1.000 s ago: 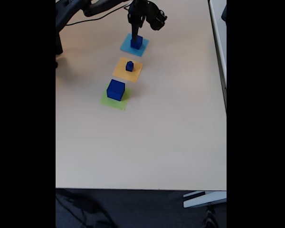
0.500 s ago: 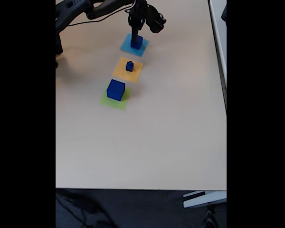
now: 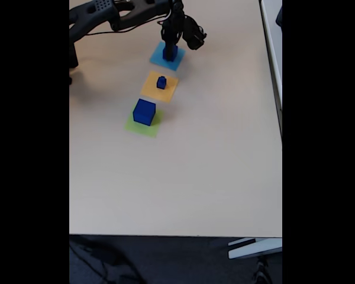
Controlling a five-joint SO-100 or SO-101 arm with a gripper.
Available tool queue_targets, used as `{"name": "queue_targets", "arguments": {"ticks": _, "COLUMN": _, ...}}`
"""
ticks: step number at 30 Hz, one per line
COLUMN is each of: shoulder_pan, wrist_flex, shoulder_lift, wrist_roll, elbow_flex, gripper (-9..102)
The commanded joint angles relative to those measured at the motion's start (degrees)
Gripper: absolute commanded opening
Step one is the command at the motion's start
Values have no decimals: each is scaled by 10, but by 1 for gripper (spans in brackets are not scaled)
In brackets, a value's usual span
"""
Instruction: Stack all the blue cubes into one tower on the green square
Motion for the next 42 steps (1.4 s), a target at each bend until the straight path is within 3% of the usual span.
{"name": "queue_targets", "arguments": {"ticks": 1, "shoulder_pan": 10, "wrist_flex": 0, "shoulder_lift": 7, "wrist_roll": -9, "elbow_flex": -39, "gripper": 14}}
{"name": "queue_targets", "arguments": {"ticks": 7, "shoulder_pan": 12, "wrist_flex": 1, "shoulder_lift": 4, "wrist_roll": -16, "elbow_flex": -44, "gripper": 4}}
{"name": "queue_targets", "arguments": {"ticks": 13, "shoulder_pan": 16, "wrist_flex": 12, "shoulder_lift": 33, "wrist_roll": -26, "elbow_flex": -37, "gripper": 3}}
{"name": "queue_targets", "arguments": {"ticks": 18, "shoulder_pan": 27, "wrist_flex": 12, "shoulder_lift": 134, "wrist_roll": -33, "elbow_flex": 65, "gripper": 2}}
{"name": "queue_targets", "arguments": {"ticks": 31, "shoulder_pan": 105, "wrist_flex": 22, "shoulder_lift": 410, "wrist_roll": -176, "elbow_flex": 274, "gripper": 9}}
{"name": "queue_targets", "arguments": {"ticks": 42, "shoulder_pan": 229, "wrist_flex": 19, "shoulder_lift": 532, "wrist_roll": -301, "elbow_flex": 407, "gripper": 2}}
